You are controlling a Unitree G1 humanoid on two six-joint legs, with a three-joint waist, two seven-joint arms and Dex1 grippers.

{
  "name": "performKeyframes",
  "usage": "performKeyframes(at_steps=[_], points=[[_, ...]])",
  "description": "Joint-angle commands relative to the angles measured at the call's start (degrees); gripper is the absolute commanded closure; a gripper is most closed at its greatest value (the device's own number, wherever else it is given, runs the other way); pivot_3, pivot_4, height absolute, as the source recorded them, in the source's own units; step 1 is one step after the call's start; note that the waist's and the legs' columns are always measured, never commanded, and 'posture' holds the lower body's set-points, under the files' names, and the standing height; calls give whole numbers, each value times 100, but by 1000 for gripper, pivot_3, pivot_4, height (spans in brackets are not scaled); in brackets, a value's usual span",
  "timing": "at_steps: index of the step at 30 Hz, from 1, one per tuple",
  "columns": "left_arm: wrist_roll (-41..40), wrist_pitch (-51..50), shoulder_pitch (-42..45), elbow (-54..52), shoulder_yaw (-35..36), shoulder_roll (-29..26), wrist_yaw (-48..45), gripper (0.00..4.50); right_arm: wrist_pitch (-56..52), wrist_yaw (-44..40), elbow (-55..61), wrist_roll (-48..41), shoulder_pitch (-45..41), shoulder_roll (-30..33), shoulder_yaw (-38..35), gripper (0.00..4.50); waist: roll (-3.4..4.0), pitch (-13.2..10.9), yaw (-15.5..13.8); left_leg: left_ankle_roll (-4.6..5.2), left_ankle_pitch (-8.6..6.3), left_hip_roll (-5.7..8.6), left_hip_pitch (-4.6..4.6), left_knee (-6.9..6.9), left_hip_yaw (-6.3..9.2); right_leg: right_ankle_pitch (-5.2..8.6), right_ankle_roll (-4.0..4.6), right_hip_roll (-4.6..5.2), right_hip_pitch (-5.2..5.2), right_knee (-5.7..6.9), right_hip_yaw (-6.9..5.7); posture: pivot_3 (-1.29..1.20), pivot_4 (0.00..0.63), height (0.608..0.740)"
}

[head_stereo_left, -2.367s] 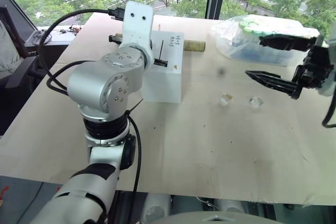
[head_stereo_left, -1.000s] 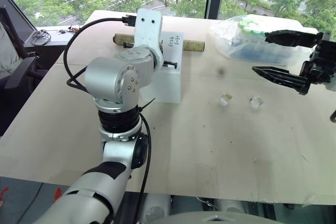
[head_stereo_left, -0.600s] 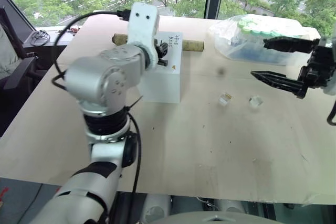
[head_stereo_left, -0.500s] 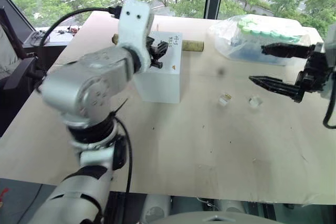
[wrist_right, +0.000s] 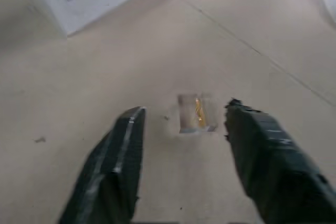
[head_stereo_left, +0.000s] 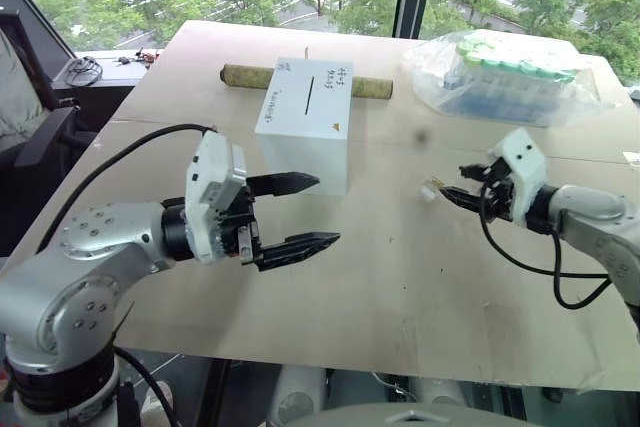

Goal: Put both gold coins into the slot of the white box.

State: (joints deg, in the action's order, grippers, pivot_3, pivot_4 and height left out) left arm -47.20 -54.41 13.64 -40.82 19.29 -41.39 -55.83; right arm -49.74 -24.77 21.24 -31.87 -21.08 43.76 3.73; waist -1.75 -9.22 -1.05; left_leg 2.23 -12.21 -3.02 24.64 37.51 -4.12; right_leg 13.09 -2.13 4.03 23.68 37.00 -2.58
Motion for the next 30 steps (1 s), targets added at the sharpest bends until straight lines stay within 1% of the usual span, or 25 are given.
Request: performKeyframes(at_steps=[1, 4, 5, 6, 9, 21, 24, 26, 30], points=[[97, 459, 237, 344, -221, -19, 23, 0, 229, 160, -166, 535, -242, -176, 188, 3344, -1, 0, 19, 0, 0, -1, 2, 0, 0, 0, 0, -1, 1, 0, 0, 0, 150, 740], [315, 828, 384, 644, -491, 77, 122, 0, 316, 182, -528, 908, -428, -351, 358, 3344, 0, 1, 27, 0, 0, -2, -1, 0, 0, -1, -2, -5, 1, 0, 0, 0, 150, 740], [302, 870, 372, 647, -536, 79, 146, 0, 307, 134, -534, 947, -420, -370, 347, 3909, -1, 1, 28, 0, 0, -2, -3, 0, -1, -1, -3, -5, 0, 0, 0, 0, 150, 740], [303, 913, 352, 647, -573, 68, 162, 0, 309, 75, -507, 981, -396, -367, 344, 4214, -1, 0, 28, 0, 0, -3, 0, -2, -1, -3, -7, -6, 1, 0, 0, 0, 150, 740], [250, 983, 334, 671, -614, -13, 168, 0, 239, -42, -469, 1008, -396, -419, 273, 4214, 0, 0, 28, 0, 0, -5, 3, -6, -1, -13, -26, -6, 2, -8, 1, 0, 150, 740], [121, 1138, 32, 573, -593, -185, 251, 0, 36, -425, -375, 934, -464, -558, 191, 4214, 0, 0, 31, 0, 0, -8, 0, -9, 0, -13, -25, -8, 2, -8, -2, 0, 150, 740], [129, 1179, -10, 545, -622, -189, 293, 0, 89, -422, -405, 1053, -477, -607, 257, 3431, 0, 0, 29, 0, 0, -8, 0, -9, -1, -13, -25, -8, 2, -8, -1, 0, 150, 740], [140, 1211, -45, 517, -627, -209, 303, 0, 123, -347, -439, 1149, -490, -665, 269, 2509, 0, 0, 29, 0, 0, -8, 1, -9, -1, -13, -25, -8, 2, -8, -2, 0, 150, 740], [133, 1265, -70, 522, -628, -246, 320, 0, 183, -326, -482, 1313, -507, -739, 293, 2509, 0, 0, 31, 0, 0, -8, 0, -9, -1, -13, -25, -8, 2, -8, -2, 0, 150, 740]])
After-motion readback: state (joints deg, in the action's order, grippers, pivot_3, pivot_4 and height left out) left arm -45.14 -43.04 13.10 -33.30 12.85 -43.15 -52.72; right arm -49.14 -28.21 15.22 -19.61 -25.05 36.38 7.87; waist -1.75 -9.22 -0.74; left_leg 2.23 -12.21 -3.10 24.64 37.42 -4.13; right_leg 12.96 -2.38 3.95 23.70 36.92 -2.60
